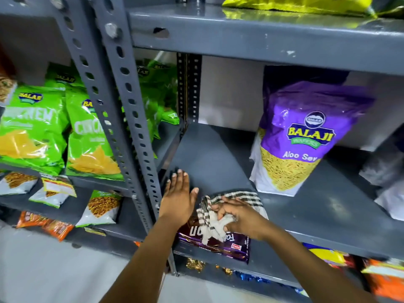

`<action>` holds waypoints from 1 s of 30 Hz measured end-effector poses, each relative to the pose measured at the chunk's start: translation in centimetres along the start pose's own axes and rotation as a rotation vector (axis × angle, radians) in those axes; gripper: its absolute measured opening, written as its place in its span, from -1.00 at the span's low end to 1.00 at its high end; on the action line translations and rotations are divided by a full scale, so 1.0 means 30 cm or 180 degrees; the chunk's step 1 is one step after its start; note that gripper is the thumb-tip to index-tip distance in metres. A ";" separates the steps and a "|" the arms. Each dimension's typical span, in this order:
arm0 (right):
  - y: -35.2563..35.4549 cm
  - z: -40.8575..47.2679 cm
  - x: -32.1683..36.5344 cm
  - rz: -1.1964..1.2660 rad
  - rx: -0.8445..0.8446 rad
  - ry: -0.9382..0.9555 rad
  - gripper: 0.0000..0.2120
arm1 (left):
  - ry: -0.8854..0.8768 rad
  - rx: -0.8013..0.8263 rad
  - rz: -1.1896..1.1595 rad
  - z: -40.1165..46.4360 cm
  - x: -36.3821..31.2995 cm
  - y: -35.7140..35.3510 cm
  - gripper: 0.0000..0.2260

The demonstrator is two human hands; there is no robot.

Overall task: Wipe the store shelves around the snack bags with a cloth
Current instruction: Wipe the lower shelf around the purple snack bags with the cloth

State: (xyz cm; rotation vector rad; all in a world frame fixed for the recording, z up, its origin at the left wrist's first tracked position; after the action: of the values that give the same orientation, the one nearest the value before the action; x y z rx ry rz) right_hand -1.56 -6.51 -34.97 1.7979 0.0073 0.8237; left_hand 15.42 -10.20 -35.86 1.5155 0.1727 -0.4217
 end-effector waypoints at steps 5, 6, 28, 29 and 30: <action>0.028 -0.127 -0.087 0.0449 -0.0051 -0.0302 -0.75 | 0.0141 -0.0014 0.0112 0.022 -0.002 -0.052 -0.43; 0.041 -0.143 -0.093 0.0572 -0.0007 -0.0374 -0.68 | 0.0129 -0.0074 0.0127 0.020 -0.003 -0.054 -0.37; 0.147 0.468 -0.114 -0.0299 -0.0379 -0.1816 -0.50 | 0.0078 -0.0294 0.0046 0.031 0.017 -0.070 -0.48; 0.136 0.445 -0.101 -0.0283 -0.0312 -0.1835 -0.50 | 0.0073 -0.0276 0.0024 0.029 0.014 -0.070 -0.49; 0.122 0.425 -0.089 -0.0230 -0.0266 -0.1834 -0.49 | 0.0078 -0.0272 0.0016 0.031 0.016 -0.070 -0.49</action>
State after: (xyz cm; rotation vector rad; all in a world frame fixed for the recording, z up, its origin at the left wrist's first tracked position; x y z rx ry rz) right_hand 1.80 -19.61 -35.26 1.8842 -0.3295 0.2300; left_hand 14.93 -11.20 -37.94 1.4373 0.2037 -0.3870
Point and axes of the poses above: each hand's wrist, its own z-axis towards the middle knuckle, its own y-axis out of the back of the hand, x = y × z, the point moved 4 cm from there along z, towards the middle knuckle, and after that the axes turned 8 degrees about -z, right-handed, at the moved point
